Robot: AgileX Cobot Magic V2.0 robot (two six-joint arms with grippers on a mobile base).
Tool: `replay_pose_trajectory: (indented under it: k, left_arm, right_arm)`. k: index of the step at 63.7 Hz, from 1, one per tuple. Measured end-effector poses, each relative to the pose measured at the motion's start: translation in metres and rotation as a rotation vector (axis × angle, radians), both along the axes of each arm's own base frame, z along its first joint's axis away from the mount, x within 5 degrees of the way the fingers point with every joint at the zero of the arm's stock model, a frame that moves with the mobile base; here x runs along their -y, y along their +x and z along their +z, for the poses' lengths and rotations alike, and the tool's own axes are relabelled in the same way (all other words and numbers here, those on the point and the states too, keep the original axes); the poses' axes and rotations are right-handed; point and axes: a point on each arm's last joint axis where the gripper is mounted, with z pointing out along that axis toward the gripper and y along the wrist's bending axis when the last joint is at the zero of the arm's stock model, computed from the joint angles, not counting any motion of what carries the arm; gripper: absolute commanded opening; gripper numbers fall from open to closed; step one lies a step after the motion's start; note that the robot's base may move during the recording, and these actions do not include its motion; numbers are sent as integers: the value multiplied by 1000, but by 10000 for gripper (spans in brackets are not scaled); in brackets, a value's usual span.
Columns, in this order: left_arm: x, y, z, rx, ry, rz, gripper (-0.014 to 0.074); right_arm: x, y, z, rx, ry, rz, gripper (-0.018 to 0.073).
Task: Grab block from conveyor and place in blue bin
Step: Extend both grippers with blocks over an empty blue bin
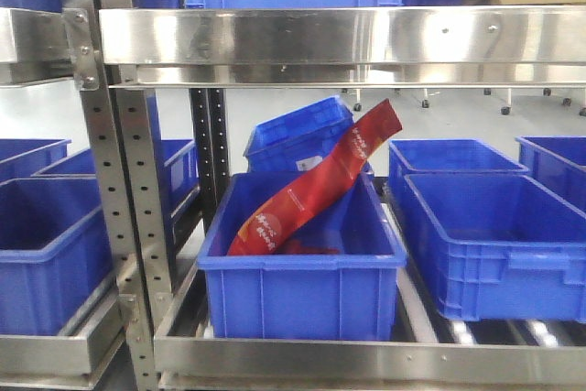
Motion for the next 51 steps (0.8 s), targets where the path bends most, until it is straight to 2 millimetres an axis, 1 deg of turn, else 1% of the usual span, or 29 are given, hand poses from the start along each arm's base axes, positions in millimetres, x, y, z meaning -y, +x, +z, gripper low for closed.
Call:
replay_pose_trajectory:
  k: [51]
  left_arm:
    - [0, 0, 0, 0, 0, 0, -111]
  right_arm:
    - [0, 0, 0, 0, 0, 0, -162]
